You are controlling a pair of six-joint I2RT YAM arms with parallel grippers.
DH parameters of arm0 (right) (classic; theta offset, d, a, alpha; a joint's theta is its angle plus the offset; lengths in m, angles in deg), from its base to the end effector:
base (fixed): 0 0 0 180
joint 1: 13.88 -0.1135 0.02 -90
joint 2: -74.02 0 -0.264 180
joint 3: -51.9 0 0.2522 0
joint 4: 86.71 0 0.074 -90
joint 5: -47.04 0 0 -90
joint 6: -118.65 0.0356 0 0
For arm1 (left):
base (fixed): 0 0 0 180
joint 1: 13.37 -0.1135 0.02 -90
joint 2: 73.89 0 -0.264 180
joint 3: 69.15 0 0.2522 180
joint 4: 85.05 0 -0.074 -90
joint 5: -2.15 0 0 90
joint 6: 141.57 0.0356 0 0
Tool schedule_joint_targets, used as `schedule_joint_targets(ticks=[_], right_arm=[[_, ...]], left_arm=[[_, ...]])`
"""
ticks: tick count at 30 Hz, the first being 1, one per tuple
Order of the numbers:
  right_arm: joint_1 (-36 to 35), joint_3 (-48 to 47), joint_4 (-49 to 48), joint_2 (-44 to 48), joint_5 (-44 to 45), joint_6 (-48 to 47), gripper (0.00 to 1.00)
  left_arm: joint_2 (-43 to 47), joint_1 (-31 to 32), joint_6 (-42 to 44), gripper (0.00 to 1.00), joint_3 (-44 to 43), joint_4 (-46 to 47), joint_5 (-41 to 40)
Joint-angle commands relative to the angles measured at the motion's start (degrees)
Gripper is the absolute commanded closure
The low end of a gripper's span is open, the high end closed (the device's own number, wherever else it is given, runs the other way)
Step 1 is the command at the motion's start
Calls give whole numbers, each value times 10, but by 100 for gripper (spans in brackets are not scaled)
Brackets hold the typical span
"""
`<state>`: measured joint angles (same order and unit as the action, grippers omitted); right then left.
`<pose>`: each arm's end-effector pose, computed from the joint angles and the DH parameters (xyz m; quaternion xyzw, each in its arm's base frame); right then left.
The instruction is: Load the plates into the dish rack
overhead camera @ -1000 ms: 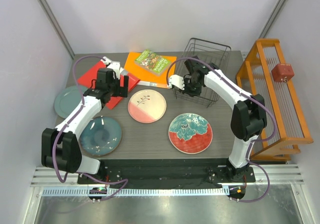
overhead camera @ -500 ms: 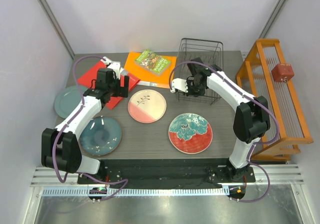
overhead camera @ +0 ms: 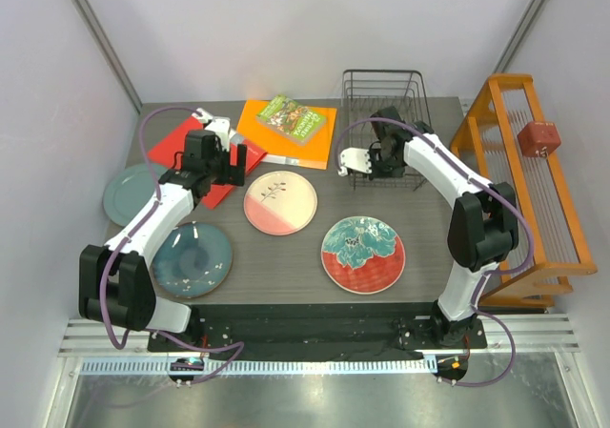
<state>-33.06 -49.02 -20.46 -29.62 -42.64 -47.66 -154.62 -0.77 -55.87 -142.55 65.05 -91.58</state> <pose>0.3528 0.1225 0.2558 -0.7274 0.6615 -0.0897 0.1590 0.3077 -0.0664 0.2756 0.0504 0.8941 -0.0364 0.4436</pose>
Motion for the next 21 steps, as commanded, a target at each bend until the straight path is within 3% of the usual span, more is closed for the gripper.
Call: schedule_joint_targets(ticks=[1,6,9,10,13,16,21], right_arm=[[8,-8,-59,-20,40,-29,99],[8,-4,-106,-26,57,-8,95],[10,12,-136,-25,84,3,81],[12,14,-136,-22,83,5,71],[16,21,-139,-2,75,10,55],[15,19,-143,26,71,26,45],[14,0,-141,72,84,83,38]], left_arm=[[1,-3,-5,1,6,22,13],[-3,-4,-9,1,4,23,16],[-7,-4,-9,1,1,22,19],[-7,-3,-9,1,0,23,21],[-5,-4,-17,1,0,22,25],[2,-1,-29,1,-6,17,35],[32,9,-41,1,-16,9,58]])
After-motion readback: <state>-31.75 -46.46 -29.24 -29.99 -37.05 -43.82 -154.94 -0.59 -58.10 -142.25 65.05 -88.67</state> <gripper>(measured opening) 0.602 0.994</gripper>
